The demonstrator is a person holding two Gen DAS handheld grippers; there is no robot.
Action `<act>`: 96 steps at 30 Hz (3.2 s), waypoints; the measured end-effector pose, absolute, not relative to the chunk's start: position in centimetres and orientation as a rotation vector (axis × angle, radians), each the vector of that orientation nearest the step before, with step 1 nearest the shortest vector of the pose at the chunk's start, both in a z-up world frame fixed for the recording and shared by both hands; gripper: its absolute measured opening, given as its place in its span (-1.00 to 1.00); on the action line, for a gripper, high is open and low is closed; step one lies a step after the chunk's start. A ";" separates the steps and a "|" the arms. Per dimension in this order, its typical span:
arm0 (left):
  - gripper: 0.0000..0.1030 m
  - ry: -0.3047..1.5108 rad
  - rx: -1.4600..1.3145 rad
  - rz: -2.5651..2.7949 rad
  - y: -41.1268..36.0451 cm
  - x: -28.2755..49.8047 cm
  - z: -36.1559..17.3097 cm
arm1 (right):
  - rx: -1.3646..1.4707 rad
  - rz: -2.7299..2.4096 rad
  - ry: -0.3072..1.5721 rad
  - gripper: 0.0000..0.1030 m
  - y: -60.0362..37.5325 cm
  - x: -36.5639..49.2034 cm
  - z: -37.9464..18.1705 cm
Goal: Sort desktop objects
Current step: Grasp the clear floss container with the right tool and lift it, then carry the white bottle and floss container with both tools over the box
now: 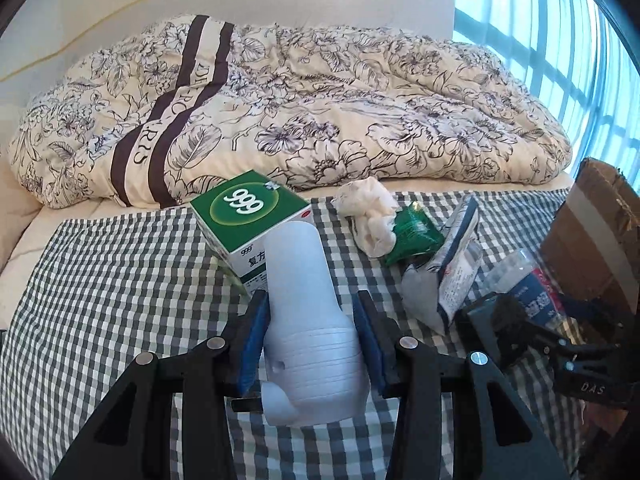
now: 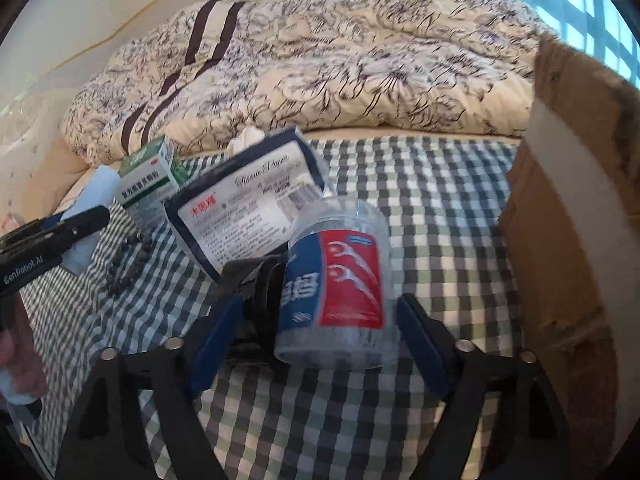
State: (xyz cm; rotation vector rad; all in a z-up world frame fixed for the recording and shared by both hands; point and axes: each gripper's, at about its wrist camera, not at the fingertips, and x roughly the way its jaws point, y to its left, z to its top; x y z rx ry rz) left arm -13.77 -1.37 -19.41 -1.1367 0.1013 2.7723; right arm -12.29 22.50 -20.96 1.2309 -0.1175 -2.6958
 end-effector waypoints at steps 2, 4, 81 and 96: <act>-0.14 0.104 -1.130 2.766 -1.1 -13.6 -19.1 | 1.238 -2.704 -0.114 0.23 22.8 -12.1 -20.5; -0.14 0.101 -1.124 2.762 -0.8 -13.4 -18.9 | 1.238 -2.704 -0.147 -0.14 23.3 -12.1 -20.2; -0.14 0.104 -0.677 2.801 5.7 -2.7 -4.1 | 0.584 -2.996 -0.103 0.18 25.5 1.6 -3.2; -0.14 0.133 -0.570 2.717 11.4 -0.7 -2.9 | 0.517 -3.158 -0.121 0.18 31.0 5.8 -1.3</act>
